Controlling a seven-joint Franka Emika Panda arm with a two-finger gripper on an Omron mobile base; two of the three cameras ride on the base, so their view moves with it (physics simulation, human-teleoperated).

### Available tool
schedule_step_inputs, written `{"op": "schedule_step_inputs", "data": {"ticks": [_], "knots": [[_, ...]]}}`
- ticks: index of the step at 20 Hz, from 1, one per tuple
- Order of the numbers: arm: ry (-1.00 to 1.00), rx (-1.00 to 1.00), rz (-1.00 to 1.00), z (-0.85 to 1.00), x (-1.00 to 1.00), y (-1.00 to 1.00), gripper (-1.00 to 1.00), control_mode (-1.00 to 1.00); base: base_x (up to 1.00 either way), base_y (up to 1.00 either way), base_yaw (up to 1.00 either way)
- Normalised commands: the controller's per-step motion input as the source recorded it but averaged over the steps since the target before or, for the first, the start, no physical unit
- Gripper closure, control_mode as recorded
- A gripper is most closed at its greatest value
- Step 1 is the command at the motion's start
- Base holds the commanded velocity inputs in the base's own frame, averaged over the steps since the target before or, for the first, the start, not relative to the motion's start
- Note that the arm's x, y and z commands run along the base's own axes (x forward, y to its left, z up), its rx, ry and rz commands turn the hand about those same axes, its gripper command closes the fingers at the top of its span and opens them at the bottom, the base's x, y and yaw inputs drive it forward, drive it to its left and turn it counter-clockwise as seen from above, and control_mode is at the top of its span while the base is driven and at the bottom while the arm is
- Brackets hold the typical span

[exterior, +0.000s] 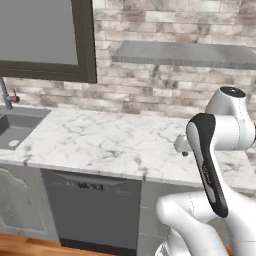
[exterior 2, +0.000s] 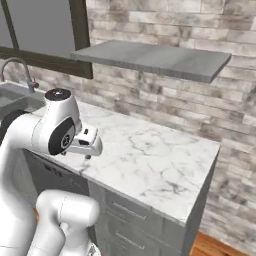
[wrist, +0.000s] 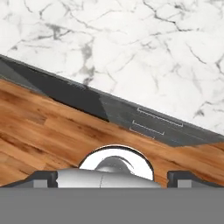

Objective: Navigate to the coffee machine.

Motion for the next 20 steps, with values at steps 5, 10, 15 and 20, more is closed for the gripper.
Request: {"op": "schedule_step_inputs", "data": {"ticks": [5,10,15,20], "knots": [[0.00,0.00,0.00,0.00,0.00,0.00,-1.00,1.00,0.07,0.65,0.72],[0.00,0.00,0.00,0.00,0.00,0.00,-1.00,1.00,0.33,0.66,0.67],[0.00,0.00,0.00,0.00,0.00,0.00,-1.00,1.00,0.48,0.53,0.54],[0.00,0.00,0.00,0.00,0.00,0.00,-1.00,1.00,0.53,0.43,0.47]]}}
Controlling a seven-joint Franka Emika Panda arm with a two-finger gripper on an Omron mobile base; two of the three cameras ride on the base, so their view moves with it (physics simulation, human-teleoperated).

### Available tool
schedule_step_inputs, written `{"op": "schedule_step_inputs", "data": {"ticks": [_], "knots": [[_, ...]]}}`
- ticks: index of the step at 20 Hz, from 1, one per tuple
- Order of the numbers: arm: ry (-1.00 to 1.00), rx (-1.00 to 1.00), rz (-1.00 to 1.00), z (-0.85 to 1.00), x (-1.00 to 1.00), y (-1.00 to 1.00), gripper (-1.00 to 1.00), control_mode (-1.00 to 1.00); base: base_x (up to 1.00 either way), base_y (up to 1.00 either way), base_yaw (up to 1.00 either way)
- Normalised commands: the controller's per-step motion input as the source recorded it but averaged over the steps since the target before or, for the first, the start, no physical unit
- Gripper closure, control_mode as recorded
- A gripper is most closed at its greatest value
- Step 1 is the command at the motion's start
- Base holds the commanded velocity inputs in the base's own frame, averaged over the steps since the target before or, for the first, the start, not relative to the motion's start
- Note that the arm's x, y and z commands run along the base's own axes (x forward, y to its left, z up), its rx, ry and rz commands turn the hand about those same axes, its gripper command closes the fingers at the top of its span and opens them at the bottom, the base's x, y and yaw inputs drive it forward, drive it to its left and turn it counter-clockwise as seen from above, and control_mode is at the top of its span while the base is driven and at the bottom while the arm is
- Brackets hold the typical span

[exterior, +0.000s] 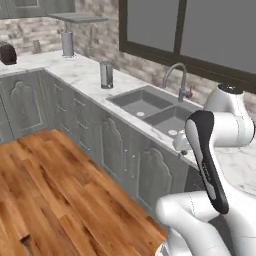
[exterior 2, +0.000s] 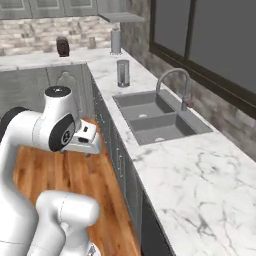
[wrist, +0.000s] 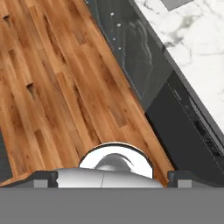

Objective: Navigate to the coffee machine.

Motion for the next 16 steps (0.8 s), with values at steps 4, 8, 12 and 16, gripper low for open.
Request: {"op": "schedule_step_inputs", "data": {"ticks": [4,8,12,16], "knots": [[0.00,0.00,0.00,0.00,0.00,0.00,-1.00,1.00,0.58,0.37,0.42],[0.00,0.00,0.00,0.00,0.00,0.00,-1.00,1.00,0.81,0.40,0.37],[0.00,0.00,0.00,0.00,0.00,0.00,-1.00,1.00,0.90,0.33,0.34],[0.00,0.00,0.00,0.00,0.00,0.00,-1.00,1.00,0.85,0.38,0.35]]}}
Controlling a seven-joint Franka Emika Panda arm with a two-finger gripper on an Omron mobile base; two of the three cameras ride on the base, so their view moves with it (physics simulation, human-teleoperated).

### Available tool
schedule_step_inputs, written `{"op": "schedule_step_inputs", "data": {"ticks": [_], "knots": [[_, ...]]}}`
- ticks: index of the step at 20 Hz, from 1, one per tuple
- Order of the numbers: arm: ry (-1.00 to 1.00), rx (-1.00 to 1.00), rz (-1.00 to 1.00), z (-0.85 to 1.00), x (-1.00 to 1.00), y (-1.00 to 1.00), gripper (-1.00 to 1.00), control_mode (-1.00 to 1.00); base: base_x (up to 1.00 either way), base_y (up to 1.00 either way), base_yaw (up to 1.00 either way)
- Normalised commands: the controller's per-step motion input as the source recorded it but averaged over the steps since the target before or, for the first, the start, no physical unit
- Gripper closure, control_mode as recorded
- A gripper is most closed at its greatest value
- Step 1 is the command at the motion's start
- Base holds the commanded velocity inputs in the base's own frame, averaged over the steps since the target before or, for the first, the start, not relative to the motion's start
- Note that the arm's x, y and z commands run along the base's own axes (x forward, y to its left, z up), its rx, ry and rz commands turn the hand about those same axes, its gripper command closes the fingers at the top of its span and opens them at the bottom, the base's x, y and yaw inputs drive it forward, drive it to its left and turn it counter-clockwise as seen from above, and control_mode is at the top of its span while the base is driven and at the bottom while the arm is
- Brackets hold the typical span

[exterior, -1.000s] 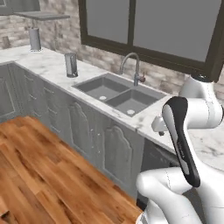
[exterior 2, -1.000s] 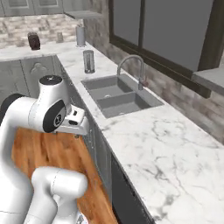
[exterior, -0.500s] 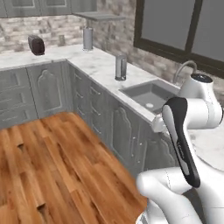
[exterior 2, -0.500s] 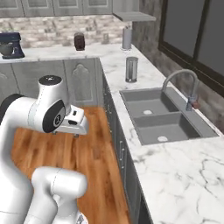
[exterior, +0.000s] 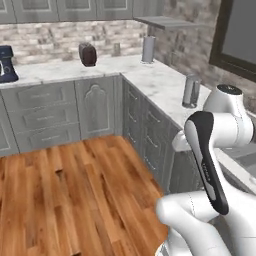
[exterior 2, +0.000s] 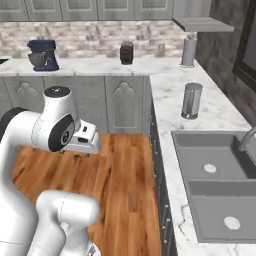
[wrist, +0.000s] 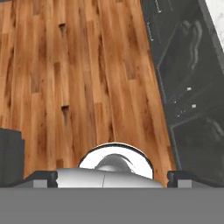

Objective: Navigate to the coffee machine.

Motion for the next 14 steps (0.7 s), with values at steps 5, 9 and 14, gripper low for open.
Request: {"op": "schedule_step_inputs", "data": {"ticks": [5,9,14], "knots": [[0.00,0.00,0.00,0.00,0.00,0.00,-1.00,1.00,0.74,0.21,0.35],[0.00,0.00,0.00,0.00,0.00,0.00,-1.00,1.00,0.73,0.10,0.32],[0.00,0.00,0.00,0.00,0.00,0.00,-1.00,1.00,0.74,0.08,0.30]]}}
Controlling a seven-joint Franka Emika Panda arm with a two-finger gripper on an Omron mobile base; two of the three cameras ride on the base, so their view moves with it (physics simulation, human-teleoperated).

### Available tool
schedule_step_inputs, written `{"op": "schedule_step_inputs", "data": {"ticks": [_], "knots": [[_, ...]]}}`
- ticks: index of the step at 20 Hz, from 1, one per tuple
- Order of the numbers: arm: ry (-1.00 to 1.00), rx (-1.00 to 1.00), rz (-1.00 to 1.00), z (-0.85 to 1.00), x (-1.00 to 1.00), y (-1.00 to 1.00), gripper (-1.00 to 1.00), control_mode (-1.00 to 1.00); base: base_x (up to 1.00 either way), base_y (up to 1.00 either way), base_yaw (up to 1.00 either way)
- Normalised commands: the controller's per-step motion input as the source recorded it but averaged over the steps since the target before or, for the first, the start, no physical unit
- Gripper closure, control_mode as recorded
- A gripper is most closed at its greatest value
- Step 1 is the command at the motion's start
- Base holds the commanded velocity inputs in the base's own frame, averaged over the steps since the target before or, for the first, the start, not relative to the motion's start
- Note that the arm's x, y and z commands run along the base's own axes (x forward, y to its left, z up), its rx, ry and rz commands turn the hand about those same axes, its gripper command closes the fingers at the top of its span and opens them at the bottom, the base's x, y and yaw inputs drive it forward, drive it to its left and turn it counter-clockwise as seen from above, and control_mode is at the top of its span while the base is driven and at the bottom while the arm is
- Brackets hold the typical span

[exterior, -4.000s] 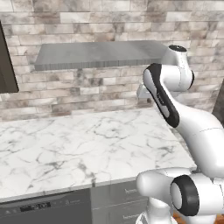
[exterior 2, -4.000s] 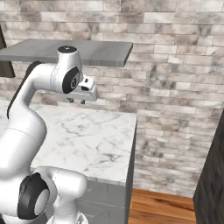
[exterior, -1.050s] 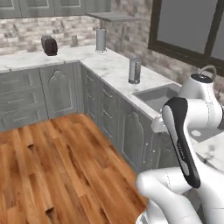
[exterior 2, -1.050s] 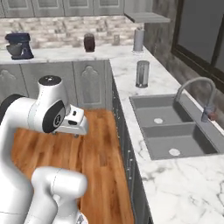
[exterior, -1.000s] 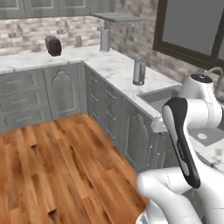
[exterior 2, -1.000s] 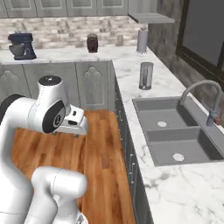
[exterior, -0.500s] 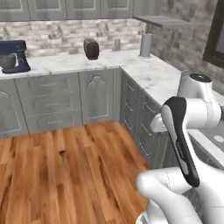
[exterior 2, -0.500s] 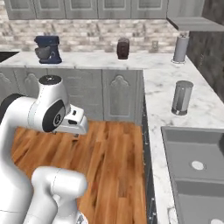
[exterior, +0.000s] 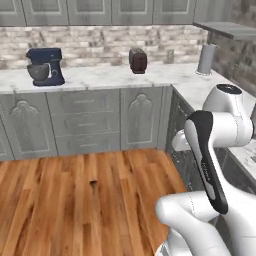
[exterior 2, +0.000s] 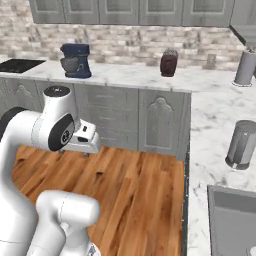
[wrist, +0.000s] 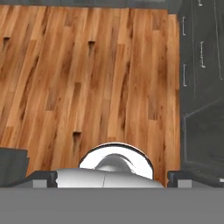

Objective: Navigate to the coffee machine.

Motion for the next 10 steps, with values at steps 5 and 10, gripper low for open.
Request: {"op": "schedule_step_inputs", "data": {"ticks": [5,10], "knots": [[0.00,0.00,0.00,0.00,0.00,0.00,-1.00,1.00,0.72,0.16,0.33],[0.00,0.00,0.00,0.00,0.00,0.00,-1.00,1.00,0.65,0.18,0.40]]}}
